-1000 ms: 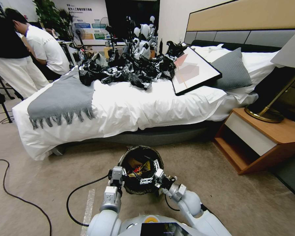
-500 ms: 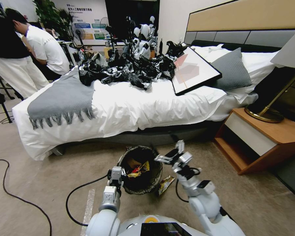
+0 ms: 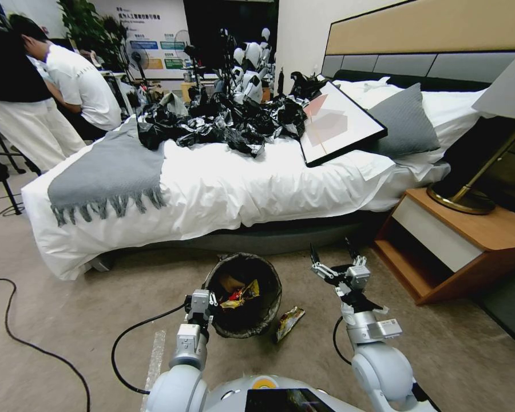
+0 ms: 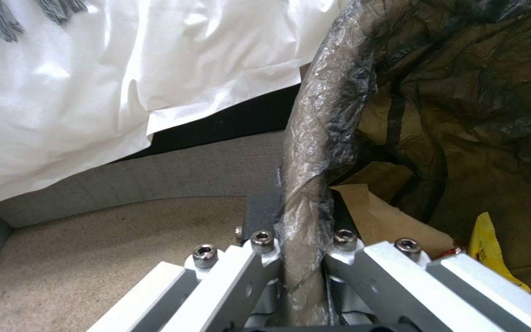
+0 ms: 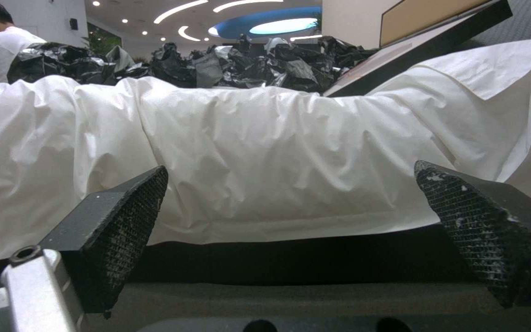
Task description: Pick up the trash bin, then pick up the garbage from the floor and place it into the trash bin.
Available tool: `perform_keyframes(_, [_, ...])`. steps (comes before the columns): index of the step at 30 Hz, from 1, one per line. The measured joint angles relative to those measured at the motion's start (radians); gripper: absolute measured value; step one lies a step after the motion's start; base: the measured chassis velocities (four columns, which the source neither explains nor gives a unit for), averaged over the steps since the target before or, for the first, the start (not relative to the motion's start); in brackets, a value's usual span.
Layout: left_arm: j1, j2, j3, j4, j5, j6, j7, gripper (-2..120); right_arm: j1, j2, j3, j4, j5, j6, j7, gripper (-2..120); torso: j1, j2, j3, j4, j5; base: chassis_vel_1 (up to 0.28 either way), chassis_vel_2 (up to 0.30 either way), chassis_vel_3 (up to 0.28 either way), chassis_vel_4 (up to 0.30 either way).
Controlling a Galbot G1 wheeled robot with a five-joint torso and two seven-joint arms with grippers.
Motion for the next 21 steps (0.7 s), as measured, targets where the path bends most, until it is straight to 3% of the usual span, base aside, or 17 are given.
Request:
perform_keyframes(11, [0.001, -0.005, -0.007, -0.005, -0.003, 0.000, -0.001, 0, 0.036, -0.005, -0.016, -0.050, 0.026, -0.029, 0.005, 100, 0.000, 0.000, 0.000, -0.0001, -0.0001, 0.000, 0.000, 0.000, 0.000])
perform_keyframes(12, [0.000, -0.005, -0.007, -0.005, -0.003, 0.000, -0.001, 0, 0.042, -0.013, -0.038, -0.061, 0.088, -0.094, 0.037, 100, 0.000, 0.000, 0.000, 0.0000, 0.0000, 0.000, 0.000, 0.000, 0.000])
perform_keyframes(13, [0.000, -0.005, -0.007, -0.005, -0.003, 0.000, -0.001, 0, 0.042, -0.013, -0.038, -0.061, 0.088, -0.094, 0.037, 100, 0.000, 0.000, 0.000, 0.0000, 0.0000, 0.000, 0.000, 0.000, 0.000])
perform_keyframes(16, [0.002, -0.006, -0.007, -0.007, -0.002, 0.000, -0.001, 0, 0.073, -0.027, -0.095, -0.118, 0.251, -0.290, 0.122, 100, 0.000, 0.000, 0.000, 0.0000, 0.0001, 0.000, 0.000, 0.000, 0.000])
perform_keyframes(21, [0.005, -0.006, -0.009, -0.011, -0.001, 0.000, -0.001, 0, 0.113, -0.042, -0.126, -0.181, 0.344, -0.426, 0.167, 100, 0.000, 0.000, 0.000, -0.0002, 0.0000, 0.000, 0.000, 0.000, 0.000])
